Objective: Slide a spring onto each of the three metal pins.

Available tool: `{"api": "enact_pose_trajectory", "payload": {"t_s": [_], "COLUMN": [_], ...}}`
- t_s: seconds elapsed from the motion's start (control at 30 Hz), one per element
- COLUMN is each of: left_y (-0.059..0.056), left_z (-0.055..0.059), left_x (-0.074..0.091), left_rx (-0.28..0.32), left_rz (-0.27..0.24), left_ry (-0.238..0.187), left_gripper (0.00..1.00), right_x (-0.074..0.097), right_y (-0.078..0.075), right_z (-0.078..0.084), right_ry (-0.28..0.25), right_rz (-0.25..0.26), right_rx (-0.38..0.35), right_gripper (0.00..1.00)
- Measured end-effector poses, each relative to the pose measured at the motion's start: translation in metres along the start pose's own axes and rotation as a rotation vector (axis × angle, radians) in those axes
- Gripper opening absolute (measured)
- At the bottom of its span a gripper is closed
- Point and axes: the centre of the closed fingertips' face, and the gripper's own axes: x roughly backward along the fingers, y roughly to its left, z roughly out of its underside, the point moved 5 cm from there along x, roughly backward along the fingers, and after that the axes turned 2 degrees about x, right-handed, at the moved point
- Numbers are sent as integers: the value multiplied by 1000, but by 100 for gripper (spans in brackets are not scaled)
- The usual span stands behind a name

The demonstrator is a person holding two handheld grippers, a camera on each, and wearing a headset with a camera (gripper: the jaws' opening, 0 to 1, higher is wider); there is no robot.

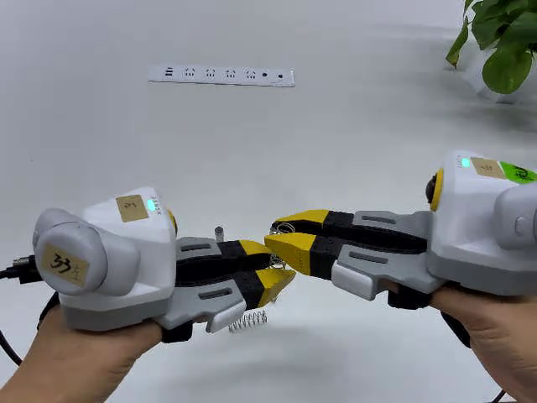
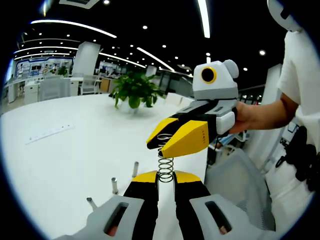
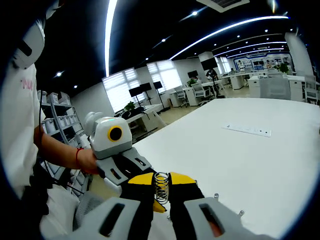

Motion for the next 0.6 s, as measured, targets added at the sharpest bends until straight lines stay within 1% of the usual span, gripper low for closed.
{"api": "enact_pose_trajectory", "payload": {"t_s": [0.1,0.37,0.47,0.53,0.57,0.6], "left_y": [0,-1,-3,-3,-3,-3], "left_z": [0,1,1,2,2,3], "left_x": [0,0,-1,0,0,0], "left_rx": [-3,-19,-36,-50,-54,-60], "left_rz": [2,8,15,21,22,24], "left_ry": [-1,9,22,33,35,39], "left_gripper": [11,10,10,10,10,10], "right_x": [0,2,4,7,8,10], "right_y": [1,1,2,1,1,2], "right_z": [0,1,0,1,1,0], "right_ry": [6,29,58,108,122,146], "right_rz": [-2,-15,-38,-59,-67,-91], "right_rx": [20,28,49,99,118,142], "right_gripper": [12,12,18,18,18,19]}}
